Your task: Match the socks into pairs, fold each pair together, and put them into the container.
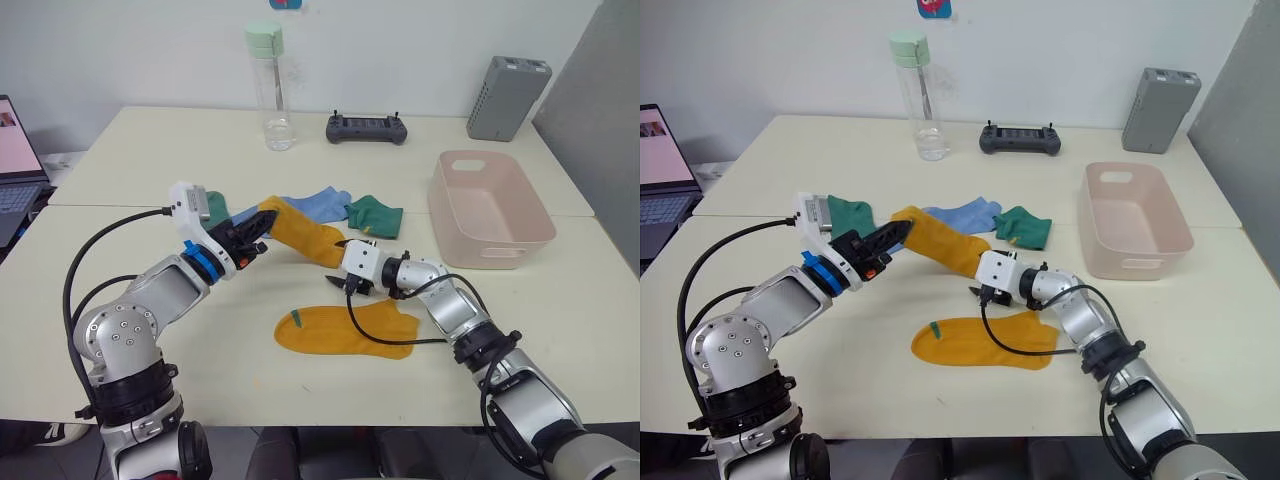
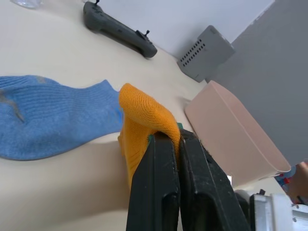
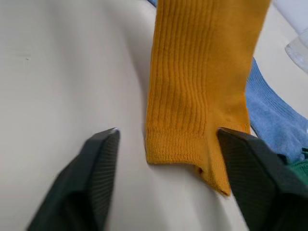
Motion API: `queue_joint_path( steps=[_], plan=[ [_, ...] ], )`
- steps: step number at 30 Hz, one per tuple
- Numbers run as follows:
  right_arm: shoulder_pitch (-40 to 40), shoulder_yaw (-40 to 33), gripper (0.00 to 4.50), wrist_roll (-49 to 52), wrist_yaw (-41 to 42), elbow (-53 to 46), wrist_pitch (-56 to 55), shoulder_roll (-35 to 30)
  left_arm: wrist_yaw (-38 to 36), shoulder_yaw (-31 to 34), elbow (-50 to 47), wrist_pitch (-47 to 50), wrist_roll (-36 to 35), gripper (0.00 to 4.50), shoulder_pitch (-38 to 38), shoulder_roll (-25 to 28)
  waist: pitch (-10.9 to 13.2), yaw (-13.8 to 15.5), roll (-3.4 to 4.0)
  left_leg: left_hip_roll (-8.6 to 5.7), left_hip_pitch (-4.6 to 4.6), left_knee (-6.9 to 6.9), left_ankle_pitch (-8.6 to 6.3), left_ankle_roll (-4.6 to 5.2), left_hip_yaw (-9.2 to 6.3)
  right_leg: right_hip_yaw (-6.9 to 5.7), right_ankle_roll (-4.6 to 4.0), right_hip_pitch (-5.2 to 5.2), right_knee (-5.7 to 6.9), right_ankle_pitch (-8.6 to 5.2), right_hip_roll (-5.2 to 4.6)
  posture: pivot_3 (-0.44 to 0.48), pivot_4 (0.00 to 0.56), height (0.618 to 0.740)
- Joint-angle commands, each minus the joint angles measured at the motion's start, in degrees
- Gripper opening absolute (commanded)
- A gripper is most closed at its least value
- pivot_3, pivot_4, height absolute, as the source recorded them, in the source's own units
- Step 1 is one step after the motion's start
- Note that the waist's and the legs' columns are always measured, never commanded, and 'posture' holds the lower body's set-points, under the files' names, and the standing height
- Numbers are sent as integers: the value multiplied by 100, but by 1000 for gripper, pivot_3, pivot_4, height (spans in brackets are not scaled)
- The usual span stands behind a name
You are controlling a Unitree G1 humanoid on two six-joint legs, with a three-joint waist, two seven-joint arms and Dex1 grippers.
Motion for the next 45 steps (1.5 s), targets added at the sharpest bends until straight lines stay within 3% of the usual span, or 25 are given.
queue_joint_path(
  steps=[1,7,14,21,29,35,42,44,45],
  plan=[
    [-158,-86,2073,-80,-89,58,-107,-58,50,18,-42,-155,-183,0,-119,82,0,0,0,0,0,0,0,0,0,0,0,0,0,0,0,0,150,740],
    [-119,-230,22,68,12,-6,-149,-111,60,-67,14,-260,-198,0,-109,145,0,0,0,0,0,-1,0,0,0,0,0,-1,-1,0,0,0,150,740],
    [-66,-507,22,189,30,-271,-361,-453,-133,-250,73,-333,-137,0,-9,312,0,3,0,-1,-2,-1,0,0,1,0,0,-1,-3,0,-2,0,150,740],
    [203,-940,22,234,29,-1102,-667,-1296,-400,-895,212,-579,37,0,-211,110,1,101,-2,-6,-4,-2,0,0,6,3,0,-2,-7,0,-7,0,150,740],
    [1526,-1478,22,116,170,-2885,-699,-2534,-657,-1251,155,-555,161,0,121,270,1,124,-2,-6,-3,-16,-1,0,9,5,-2,-6,-12,-5,-7,0,150,740],
    [2659,-1351,22,28,138,-3427,-358,-2577,-810,-1744,-40,-660,580,0,929,335,1,131,-2,-6,0,-20,-1,0,9,6,-5,-6,-11,-8,-7,0,150,740],
    [2836,-1277,22,229,374,-3682,427,-2275,-749,-1819,-71,-657,703,0,1105,222,3,130,-4,-9,2,9,0,0,8,16,8,-5,-8,-25,-8,0,150,740],
    [2833,-1346,0,296,439,-3712,545,-2302,-671,-1722,7,-703,775,456,1086,211,3,131,-4,-10,1,23,0,0,11,21,6,-2,-8,-27,-8,0,150,740],
    [2800,-1390,199,320,458,-3692,558,-2322,-675,-1664,38,-711,770,688,1083,220,3,132,-4,-11,1,26,0,0,13,24,6,-2,-9,-27,-9,0,150,740]
  ],
)
